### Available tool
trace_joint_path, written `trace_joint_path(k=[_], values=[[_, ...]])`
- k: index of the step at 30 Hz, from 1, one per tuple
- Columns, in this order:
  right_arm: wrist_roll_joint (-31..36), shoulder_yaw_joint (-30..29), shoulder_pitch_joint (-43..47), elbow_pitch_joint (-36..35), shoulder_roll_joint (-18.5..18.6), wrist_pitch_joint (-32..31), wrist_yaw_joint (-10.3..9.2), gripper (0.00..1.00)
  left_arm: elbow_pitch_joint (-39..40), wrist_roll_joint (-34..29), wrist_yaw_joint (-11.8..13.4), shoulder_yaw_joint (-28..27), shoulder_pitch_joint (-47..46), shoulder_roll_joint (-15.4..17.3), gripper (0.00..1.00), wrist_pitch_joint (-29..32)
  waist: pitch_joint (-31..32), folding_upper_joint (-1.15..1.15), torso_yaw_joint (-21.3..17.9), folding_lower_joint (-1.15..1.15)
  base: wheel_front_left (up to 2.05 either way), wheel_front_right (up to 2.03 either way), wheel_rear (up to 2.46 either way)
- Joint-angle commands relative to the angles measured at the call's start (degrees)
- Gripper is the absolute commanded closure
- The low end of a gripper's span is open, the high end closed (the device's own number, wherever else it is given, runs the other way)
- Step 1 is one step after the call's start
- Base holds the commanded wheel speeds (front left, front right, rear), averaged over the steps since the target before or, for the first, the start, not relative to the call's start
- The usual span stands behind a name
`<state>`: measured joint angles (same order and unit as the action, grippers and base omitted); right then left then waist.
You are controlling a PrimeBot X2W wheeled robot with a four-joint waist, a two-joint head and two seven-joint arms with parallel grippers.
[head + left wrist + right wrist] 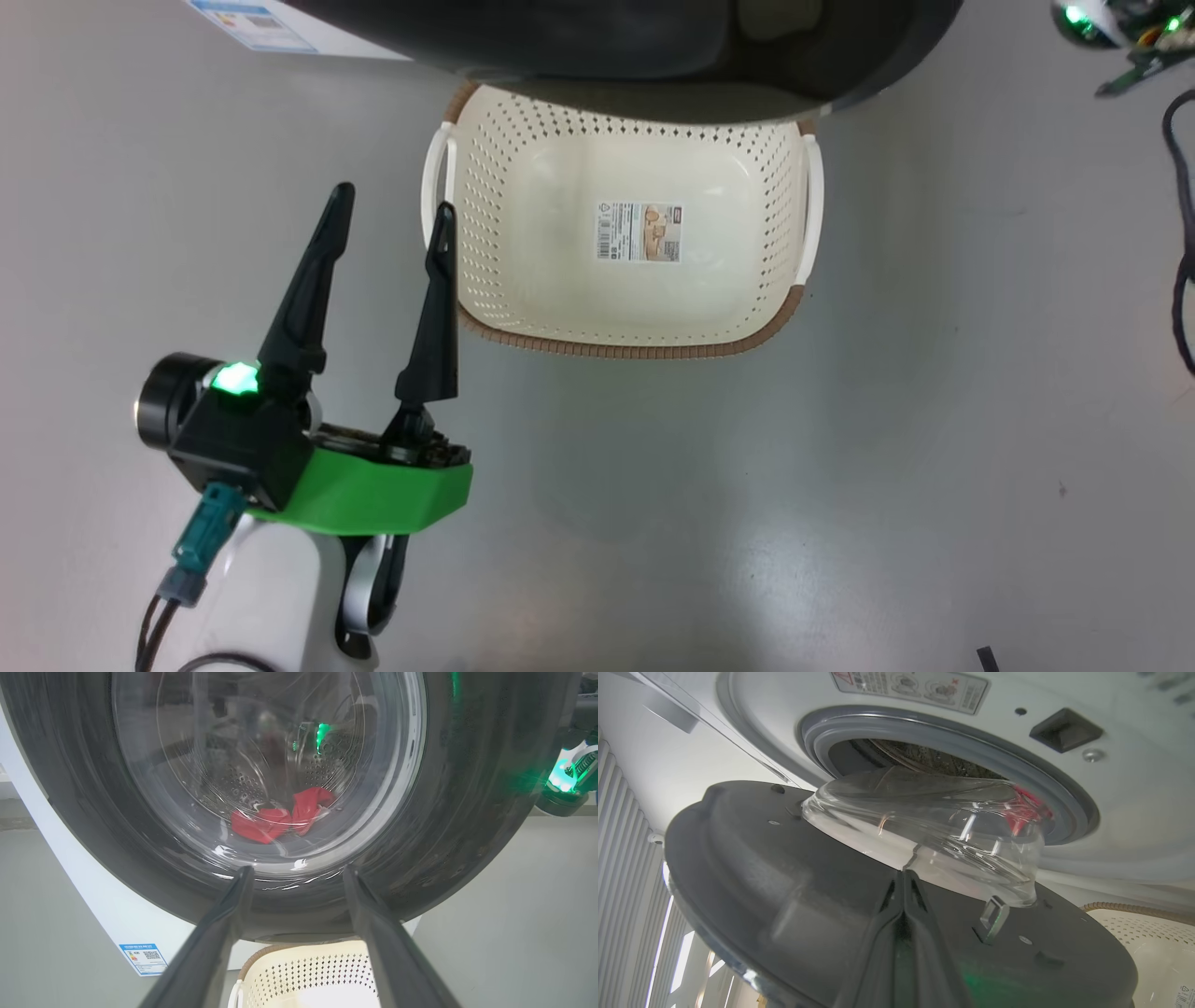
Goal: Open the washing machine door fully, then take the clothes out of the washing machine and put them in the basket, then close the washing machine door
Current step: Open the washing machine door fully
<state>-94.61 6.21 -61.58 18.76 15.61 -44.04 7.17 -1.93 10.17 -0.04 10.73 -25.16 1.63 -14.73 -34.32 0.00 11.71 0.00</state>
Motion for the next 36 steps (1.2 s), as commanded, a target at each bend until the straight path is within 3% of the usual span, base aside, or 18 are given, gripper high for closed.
trace_joint_path(k=[1,9,15,16,19,20,21,23,28,36], values=[[1.0,0.7,1.7,-1.9,-1.7,-0.5,0.32,1.00,1.4,-0.3,-0.2,-2.1,0.7,1.2,0.00,-0.3,0.9,0.00,-0.1,0.00,0.00,0.00,0.00],[1.6,-0.1,4.0,-1.2,-2.8,-0.2,0.32,1.00,1.0,-0.6,-0.6,-2.8,1.6,1.2,0.00,-0.3,3.1,0.00,-0.4,0.00,0.00,0.00,0.00],[5.5,-0.8,5.3,-1.3,-3.2,5.2,0.32,1.00,0.9,-0.5,-0.6,-3.4,2.1,1.2,0.00,-0.3,3.4,0.00,-1.1,0.00,0.00,0.00,0.00],[6.1,-1.0,5.7,-1.5,-3.3,6.4,0.32,0.78,0.9,-0.5,-0.6,-3.5,2.2,1.2,0.00,-0.3,3.4,0.00,-1.3,0.00,0.00,0.00,0.00],[8.0,-1.1,7.5,-2.9,-3.5,10.1,0.32,0.51,0.7,-0.5,-0.6,-4.0,2.4,1.2,0.00,-0.3,3.9,0.00,-2.0,0.00,0.00,0.00,0.00],[8.3,-1.3,8.3,-3.2,-3.5,11.3,0.32,0.21,0.6,-0.5,-0.7,-4.2,2.4,1.2,0.00,-0.3,4.1,0.00,-2.3,0.00,0.00,0.00,0.00],[8.7,-1.5,9.0,-3.5,-3.4,12.6,0.32,0.05,0.5,-0.4,-0.7,-4.3,2.5,1.2,0.00,-0.3,4.3,0.00,-2.5,0.00,0.00,0.00,0.00],[9.5,-1.8,10.3,-4.3,-3.2,15.4,0.32,0.00,0.2,-0.3,-0.8,-4.5,2.5,1.2,0.00,-0.3,4.6,0.00,-3.0,0.00,0.00,0.00,0.00],[14.8,0.2,13.9,-7.4,-0.9,24.0,0.32,0.00,-0.2,-0.4,-1.0,-5.1,2.6,1.2,0.00,-0.3,5.2,0.00,-4.3,0.00,0.00,0.00,0.00],[30.7,12.5,19.2,-6.2,6.1,46.3,0.32,0.00,-0.9,-1.0,-1.4,-6.3,2.8,1.2,0.00,-0.3,6.5,0.00,-6.6,0.00,0.00,0.00,0.00]])
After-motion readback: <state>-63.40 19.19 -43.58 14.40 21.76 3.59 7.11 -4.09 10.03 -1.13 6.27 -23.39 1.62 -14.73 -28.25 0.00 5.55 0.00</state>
